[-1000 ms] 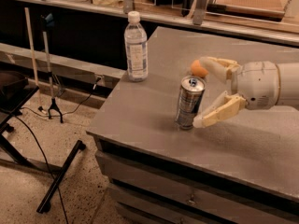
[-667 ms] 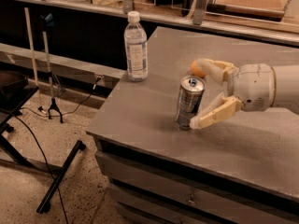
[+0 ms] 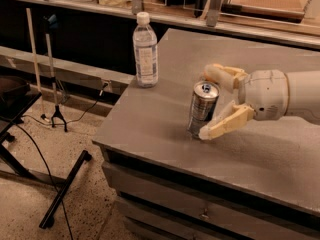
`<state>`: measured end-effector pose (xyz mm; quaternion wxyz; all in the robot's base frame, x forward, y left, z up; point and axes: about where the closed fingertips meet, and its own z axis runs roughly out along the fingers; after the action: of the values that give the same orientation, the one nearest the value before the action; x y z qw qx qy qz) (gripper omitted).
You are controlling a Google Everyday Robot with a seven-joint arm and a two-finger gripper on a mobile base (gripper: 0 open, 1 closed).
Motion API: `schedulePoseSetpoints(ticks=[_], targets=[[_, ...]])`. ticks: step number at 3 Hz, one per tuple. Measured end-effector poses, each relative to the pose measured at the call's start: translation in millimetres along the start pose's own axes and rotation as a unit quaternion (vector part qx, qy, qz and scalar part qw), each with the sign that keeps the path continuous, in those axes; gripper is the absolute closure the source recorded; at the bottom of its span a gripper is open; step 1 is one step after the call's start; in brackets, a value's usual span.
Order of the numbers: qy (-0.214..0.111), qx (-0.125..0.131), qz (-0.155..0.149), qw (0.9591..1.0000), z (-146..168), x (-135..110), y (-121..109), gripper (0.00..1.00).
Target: Knock redbull can over
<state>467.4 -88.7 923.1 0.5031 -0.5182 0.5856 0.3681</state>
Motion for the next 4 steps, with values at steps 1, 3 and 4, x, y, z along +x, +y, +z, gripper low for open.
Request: schedulePoseSetpoints(ticks=[1,3,4], targets=[[-0.021,-0.010,-0.004,0.9997,10.0,3.0,8.5,0.00],[-0.021,-0.012,-0.006,0.9997,12.1,1.5,9.5,0.18],[-0.021,-0.014,-0.007,0.9997,14.0,0.1,10.4,0.41]])
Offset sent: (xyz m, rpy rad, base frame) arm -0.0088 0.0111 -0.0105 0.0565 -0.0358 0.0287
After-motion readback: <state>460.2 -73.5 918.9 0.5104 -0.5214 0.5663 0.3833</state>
